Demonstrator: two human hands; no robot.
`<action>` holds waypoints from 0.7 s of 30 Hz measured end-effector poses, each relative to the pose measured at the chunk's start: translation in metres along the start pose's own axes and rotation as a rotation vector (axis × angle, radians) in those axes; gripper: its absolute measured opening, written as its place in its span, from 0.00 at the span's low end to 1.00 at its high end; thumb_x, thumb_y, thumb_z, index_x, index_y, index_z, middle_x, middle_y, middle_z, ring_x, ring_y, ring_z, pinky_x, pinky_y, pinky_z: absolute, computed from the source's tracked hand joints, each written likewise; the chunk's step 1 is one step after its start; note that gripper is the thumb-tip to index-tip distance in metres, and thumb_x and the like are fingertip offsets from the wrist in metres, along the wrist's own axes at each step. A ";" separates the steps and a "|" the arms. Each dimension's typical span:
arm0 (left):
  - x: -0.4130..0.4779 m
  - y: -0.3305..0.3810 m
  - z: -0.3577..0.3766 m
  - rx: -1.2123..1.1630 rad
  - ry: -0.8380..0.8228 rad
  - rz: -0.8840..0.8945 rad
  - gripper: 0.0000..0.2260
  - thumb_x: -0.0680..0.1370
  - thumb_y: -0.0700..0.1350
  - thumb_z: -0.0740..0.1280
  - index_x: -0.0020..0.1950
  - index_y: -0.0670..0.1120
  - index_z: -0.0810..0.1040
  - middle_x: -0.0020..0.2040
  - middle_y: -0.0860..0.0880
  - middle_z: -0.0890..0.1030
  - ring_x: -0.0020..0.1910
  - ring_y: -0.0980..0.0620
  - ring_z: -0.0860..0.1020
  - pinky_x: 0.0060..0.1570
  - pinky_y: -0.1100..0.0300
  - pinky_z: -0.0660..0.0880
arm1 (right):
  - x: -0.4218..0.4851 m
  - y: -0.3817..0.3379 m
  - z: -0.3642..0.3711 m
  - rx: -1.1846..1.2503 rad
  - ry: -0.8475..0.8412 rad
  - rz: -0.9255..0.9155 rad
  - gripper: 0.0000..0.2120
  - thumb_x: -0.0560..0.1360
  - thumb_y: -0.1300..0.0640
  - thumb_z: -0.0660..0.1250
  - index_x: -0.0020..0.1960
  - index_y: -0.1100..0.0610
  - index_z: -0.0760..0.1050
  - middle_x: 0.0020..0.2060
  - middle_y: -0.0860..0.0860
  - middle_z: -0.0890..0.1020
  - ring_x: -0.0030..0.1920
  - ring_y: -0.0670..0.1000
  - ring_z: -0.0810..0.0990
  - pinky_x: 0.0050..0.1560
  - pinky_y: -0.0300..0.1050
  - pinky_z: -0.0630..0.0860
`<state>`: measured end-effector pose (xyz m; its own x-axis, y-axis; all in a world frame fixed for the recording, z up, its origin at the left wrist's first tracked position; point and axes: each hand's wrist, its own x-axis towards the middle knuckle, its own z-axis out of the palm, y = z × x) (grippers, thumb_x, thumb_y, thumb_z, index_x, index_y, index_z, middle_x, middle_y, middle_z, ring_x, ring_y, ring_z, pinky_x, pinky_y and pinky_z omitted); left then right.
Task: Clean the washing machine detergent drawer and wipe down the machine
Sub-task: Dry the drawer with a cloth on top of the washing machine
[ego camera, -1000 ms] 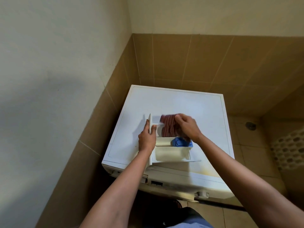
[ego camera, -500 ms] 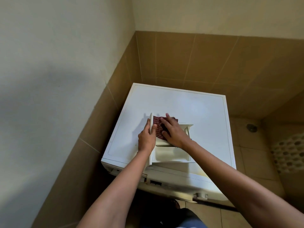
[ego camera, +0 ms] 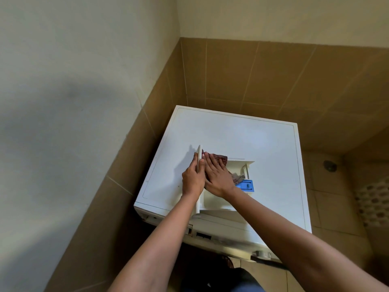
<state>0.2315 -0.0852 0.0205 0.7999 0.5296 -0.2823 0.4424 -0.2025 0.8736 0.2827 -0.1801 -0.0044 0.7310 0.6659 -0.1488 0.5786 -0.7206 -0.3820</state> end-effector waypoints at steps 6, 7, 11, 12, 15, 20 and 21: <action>0.000 0.000 -0.001 0.021 0.004 -0.007 0.21 0.82 0.58 0.56 0.75 0.57 0.66 0.62 0.47 0.80 0.62 0.48 0.77 0.63 0.51 0.74 | -0.021 -0.016 -0.008 0.046 0.091 0.000 0.31 0.77 0.57 0.58 0.78 0.57 0.52 0.67 0.56 0.74 0.62 0.56 0.77 0.56 0.47 0.72; 0.000 0.000 -0.001 0.027 0.003 -0.005 0.21 0.81 0.58 0.56 0.75 0.57 0.66 0.62 0.47 0.80 0.61 0.48 0.77 0.63 0.51 0.74 | -0.024 -0.019 -0.010 0.016 0.100 0.019 0.31 0.77 0.60 0.59 0.77 0.57 0.53 0.60 0.58 0.79 0.55 0.57 0.79 0.52 0.47 0.72; -0.002 0.003 -0.001 0.043 0.018 -0.006 0.21 0.82 0.58 0.55 0.75 0.56 0.66 0.60 0.47 0.81 0.60 0.48 0.78 0.63 0.51 0.74 | -0.030 -0.018 -0.011 0.000 0.167 -0.017 0.29 0.75 0.65 0.60 0.75 0.59 0.60 0.55 0.55 0.82 0.54 0.58 0.80 0.53 0.48 0.71; -0.003 0.005 -0.002 0.045 0.025 -0.008 0.21 0.82 0.58 0.55 0.75 0.56 0.66 0.60 0.46 0.81 0.60 0.47 0.78 0.63 0.50 0.74 | -0.032 -0.017 -0.011 0.006 0.196 -0.048 0.28 0.74 0.67 0.60 0.73 0.59 0.64 0.55 0.54 0.82 0.55 0.57 0.80 0.53 0.48 0.70; -0.004 0.008 -0.002 0.042 0.033 -0.015 0.21 0.82 0.58 0.55 0.75 0.56 0.66 0.62 0.46 0.80 0.61 0.47 0.77 0.63 0.50 0.74 | -0.034 -0.013 -0.011 -0.009 0.270 -0.115 0.23 0.70 0.70 0.62 0.63 0.58 0.76 0.49 0.53 0.85 0.49 0.56 0.82 0.47 0.49 0.71; -0.007 0.013 -0.004 0.070 0.063 -0.004 0.21 0.82 0.56 0.56 0.75 0.54 0.66 0.65 0.46 0.78 0.61 0.47 0.76 0.62 0.56 0.72 | -0.057 -0.017 -0.003 -0.015 0.306 -0.231 0.23 0.55 0.72 0.67 0.46 0.53 0.83 0.38 0.48 0.85 0.41 0.51 0.82 0.39 0.43 0.74; -0.009 0.014 -0.004 0.080 0.064 -0.006 0.21 0.83 0.56 0.56 0.75 0.53 0.66 0.65 0.46 0.78 0.59 0.49 0.76 0.60 0.58 0.72 | -0.065 -0.017 0.000 0.005 0.292 -0.240 0.24 0.56 0.71 0.66 0.48 0.53 0.83 0.40 0.48 0.86 0.42 0.51 0.82 0.42 0.43 0.73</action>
<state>0.2287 -0.0890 0.0370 0.7706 0.5820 -0.2597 0.4806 -0.2631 0.8365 0.2251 -0.2109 0.0119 0.6475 0.7323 0.2111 0.7448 -0.5493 -0.3789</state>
